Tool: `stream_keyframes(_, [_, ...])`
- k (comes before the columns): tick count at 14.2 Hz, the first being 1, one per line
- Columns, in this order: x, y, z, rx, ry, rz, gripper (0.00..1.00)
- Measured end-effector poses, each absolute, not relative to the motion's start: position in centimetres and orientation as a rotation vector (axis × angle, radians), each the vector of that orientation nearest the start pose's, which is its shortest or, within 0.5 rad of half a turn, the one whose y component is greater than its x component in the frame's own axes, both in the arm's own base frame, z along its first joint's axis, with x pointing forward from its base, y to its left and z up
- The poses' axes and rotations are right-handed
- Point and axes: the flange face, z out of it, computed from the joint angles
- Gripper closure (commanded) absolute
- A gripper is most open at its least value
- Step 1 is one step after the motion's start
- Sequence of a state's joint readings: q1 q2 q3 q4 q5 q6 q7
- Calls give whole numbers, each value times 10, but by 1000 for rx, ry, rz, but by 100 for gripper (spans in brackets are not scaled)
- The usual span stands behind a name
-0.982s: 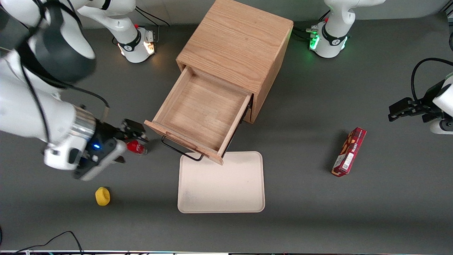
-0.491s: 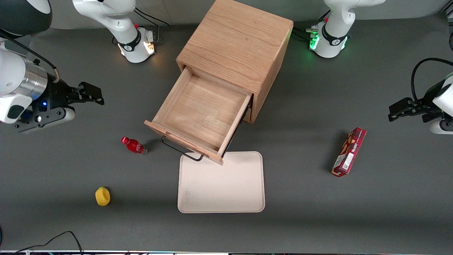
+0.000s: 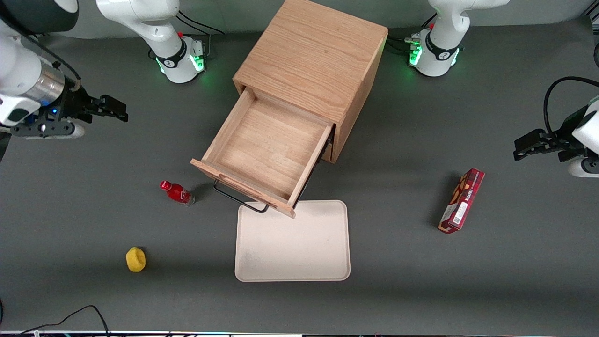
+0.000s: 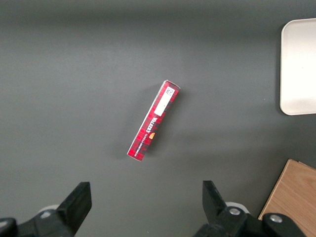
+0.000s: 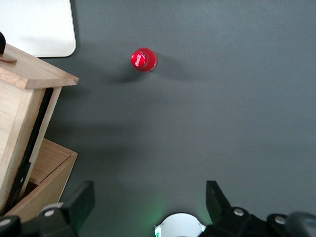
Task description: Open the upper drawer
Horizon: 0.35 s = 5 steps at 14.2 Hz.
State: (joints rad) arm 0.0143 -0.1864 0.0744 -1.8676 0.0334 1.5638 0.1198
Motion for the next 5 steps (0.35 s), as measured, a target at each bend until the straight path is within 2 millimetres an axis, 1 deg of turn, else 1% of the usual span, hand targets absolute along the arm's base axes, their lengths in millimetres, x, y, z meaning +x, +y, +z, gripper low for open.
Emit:
stream_keyframes(1, [482, 45, 590, -3128, 83, 143, 0])
stream_keyframes(2, [484, 37, 600, -3122, 121, 95, 0])
stream_keyframes(4, [493, 20, 617, -3110, 174, 33, 0])
stream_keyframes(5, [498, 15, 622, -3108, 188, 17, 0])
